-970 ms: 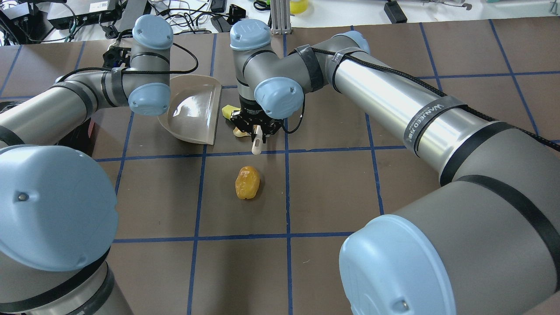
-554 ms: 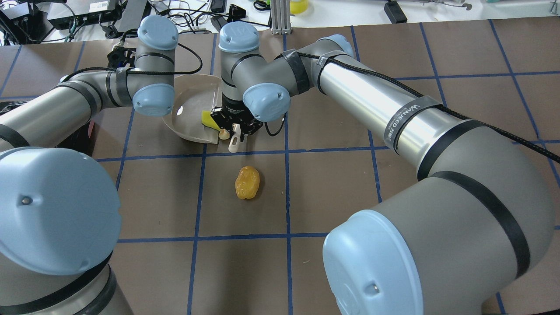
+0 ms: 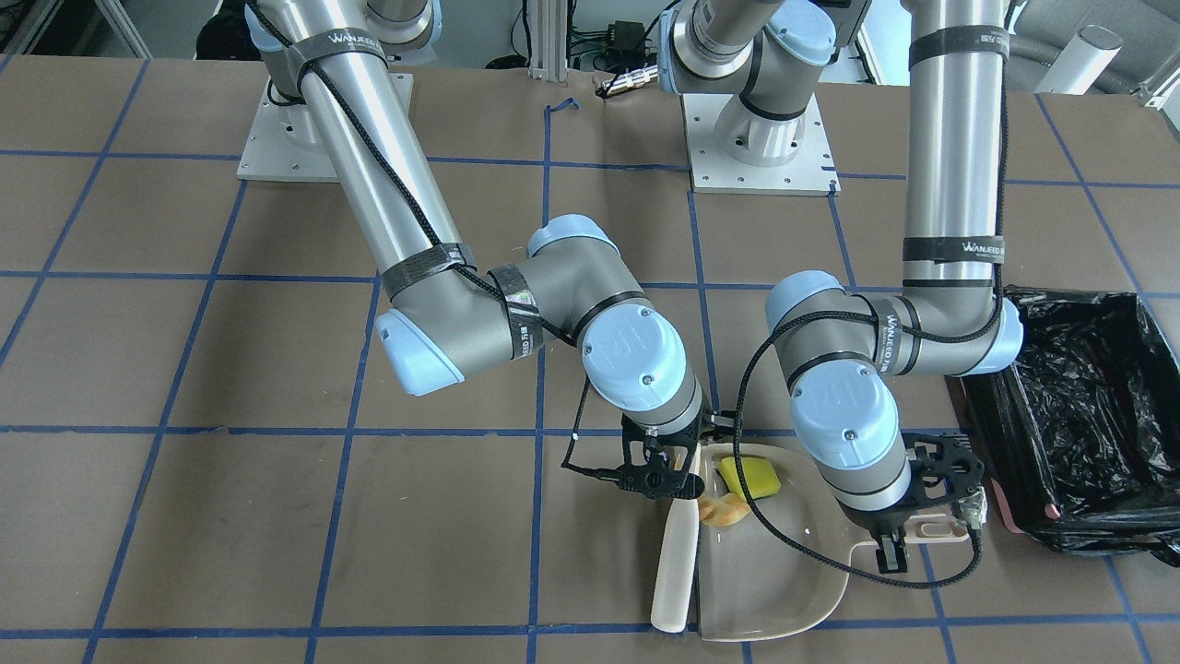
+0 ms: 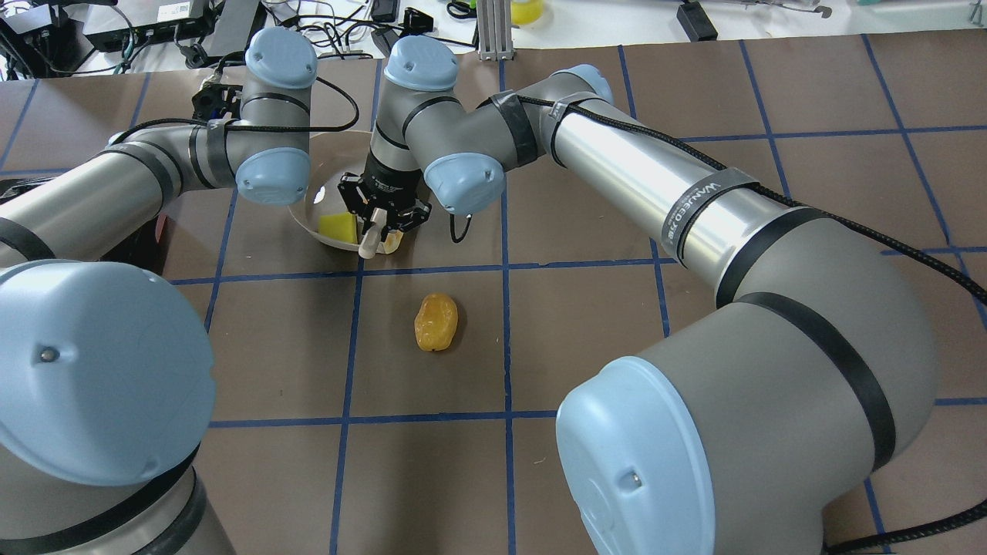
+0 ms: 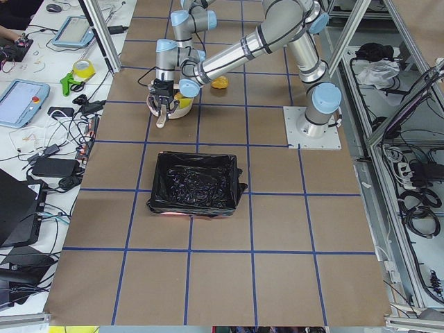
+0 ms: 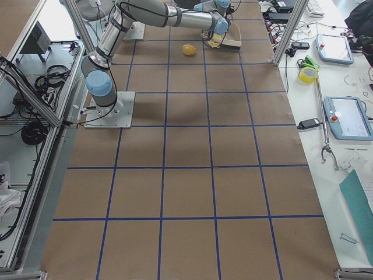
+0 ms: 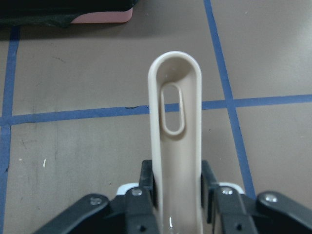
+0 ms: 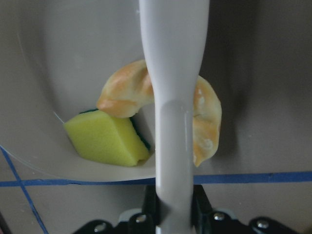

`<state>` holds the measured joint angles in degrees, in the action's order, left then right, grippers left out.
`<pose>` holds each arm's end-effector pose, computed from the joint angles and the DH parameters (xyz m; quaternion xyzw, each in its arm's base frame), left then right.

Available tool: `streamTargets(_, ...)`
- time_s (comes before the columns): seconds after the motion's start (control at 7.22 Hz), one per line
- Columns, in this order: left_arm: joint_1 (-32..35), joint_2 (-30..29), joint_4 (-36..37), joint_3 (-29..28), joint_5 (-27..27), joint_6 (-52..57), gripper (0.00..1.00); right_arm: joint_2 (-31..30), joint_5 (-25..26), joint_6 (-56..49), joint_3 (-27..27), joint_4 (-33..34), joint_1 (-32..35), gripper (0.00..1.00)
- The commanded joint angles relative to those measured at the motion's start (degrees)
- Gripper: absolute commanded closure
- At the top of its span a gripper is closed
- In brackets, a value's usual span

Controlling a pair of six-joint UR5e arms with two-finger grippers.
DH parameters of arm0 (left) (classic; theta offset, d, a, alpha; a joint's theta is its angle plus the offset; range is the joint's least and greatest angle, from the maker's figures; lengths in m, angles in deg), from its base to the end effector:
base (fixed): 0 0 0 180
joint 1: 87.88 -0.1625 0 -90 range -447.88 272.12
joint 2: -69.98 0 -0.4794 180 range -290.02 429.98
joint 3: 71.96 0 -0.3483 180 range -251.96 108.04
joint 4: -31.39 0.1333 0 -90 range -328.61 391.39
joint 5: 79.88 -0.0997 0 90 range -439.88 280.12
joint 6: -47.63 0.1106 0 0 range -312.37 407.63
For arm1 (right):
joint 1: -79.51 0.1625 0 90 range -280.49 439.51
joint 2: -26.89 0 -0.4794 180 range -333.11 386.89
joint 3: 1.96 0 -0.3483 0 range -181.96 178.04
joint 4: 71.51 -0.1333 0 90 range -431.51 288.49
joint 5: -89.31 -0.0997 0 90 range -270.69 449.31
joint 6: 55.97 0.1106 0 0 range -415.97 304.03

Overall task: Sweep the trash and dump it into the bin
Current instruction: 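Sweep the sponge and bread into the dustpan with the right gripper's brush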

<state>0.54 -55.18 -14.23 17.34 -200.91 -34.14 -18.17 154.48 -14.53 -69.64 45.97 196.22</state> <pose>-0.0576 -0.6796 0.2812 -0.6556 0.7016 -0.2354 0.1502 0.5058 -0.6052 0.2763 0.1160 0.9689 0.0860 0.2011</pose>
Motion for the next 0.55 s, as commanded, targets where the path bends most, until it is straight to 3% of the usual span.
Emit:
streamTargets(0.0, 0.01, 0.0, 0.0, 0.0, 0.0, 0.03, 1.0, 0.06, -1.18, 0.4, 0.62, 0.99, -0.16, 1.0)
streamTargets(0.28, 0.01, 0.0, 0.0, 0.0, 0.0, 0.29, 1.0, -1.16, 0.22, -3.19, 0.62, -2.06, -1.13, 1.0)
streamTargets(0.42, 0.01, 0.0, 0.0, 0.0, 0.0, 0.55, 1.0, -2.04, 4.05, -5.21, 0.45, -4.78, -1.48, 0.99)
